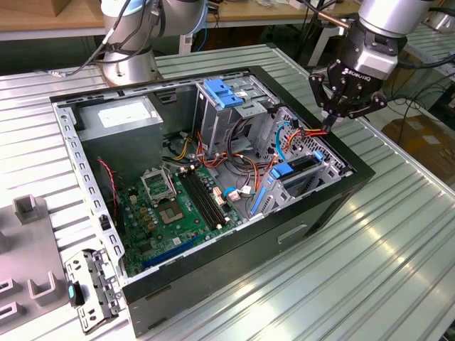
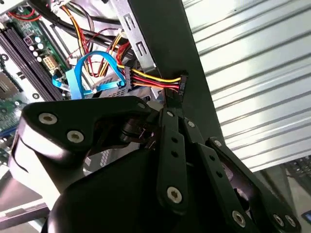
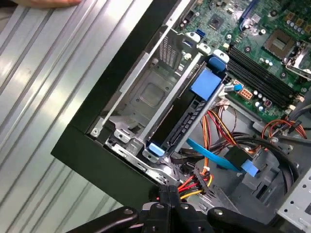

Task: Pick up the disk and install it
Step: 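Insert the first disk wire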

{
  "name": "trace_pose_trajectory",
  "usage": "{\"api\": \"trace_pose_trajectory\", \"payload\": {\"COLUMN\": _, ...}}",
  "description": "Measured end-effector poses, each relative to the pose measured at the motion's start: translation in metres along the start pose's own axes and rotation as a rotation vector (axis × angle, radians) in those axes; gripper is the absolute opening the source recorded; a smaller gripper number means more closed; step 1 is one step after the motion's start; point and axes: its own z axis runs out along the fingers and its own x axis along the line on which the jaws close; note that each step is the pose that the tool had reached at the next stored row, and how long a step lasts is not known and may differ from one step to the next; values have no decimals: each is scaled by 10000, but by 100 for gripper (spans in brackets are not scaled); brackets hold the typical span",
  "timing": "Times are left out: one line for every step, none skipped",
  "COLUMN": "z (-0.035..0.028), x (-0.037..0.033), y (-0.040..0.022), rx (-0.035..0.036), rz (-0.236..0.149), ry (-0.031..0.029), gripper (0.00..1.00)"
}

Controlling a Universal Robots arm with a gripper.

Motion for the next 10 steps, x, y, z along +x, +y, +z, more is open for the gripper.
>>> {"api": "trace_pose_trajectory", "payload": {"z": 4, "x": 3, "y": -4, "rx": 10, "rz": -302, "ry": -2, "gripper": 11}}
{"api": "trace_pose_trajectory", "payload": {"z": 5, "x": 7, "y": -9, "rx": 12, "rz": -404, "ry": -1, "gripper": 11}}
{"api": "trace_pose_trajectory", "payload": {"z": 5, "x": 9, "y": -12, "rx": 16, "rz": -484, "ry": -1, "gripper": 11}}
{"api": "trace_pose_trajectory", "payload": {"z": 6, "x": 10, "y": -14, "rx": 22, "rz": -555, "ry": 0, "gripper": 11}}
{"api": "trace_pose_trajectory", "payload": {"z": 6, "x": 12, "y": -17, "rx": 27, "rz": -624, "ry": 0, "gripper": 11}}
{"api": "trace_pose_trajectory", "payload": {"z": 5, "x": 15, "y": -20, "rx": 30, "rz": -690, "ry": 0, "gripper": 11}}
{"api": "trace_pose_trajectory", "payload": {"z": 1, "x": 17, "y": -22, "rx": 31, "rz": -743, "ry": 2, "gripper": 11}}
{"api": "trace_pose_trajectory", "payload": {"z": -4, "x": 20, "y": -26, "rx": 35, "rz": -822, "ry": 0, "gripper": 11}}
{"api": "trace_pose_trajectory", "payload": {"z": -7, "x": 21, "y": -29, "rx": 37, "rz": -879, "ry": -1, "gripper": 11}}
{"api": "trace_pose_trajectory", "payload": {"z": -8, "x": 22, "y": -30, "rx": 39, "rz": -944, "ry": -2, "gripper": 11}}
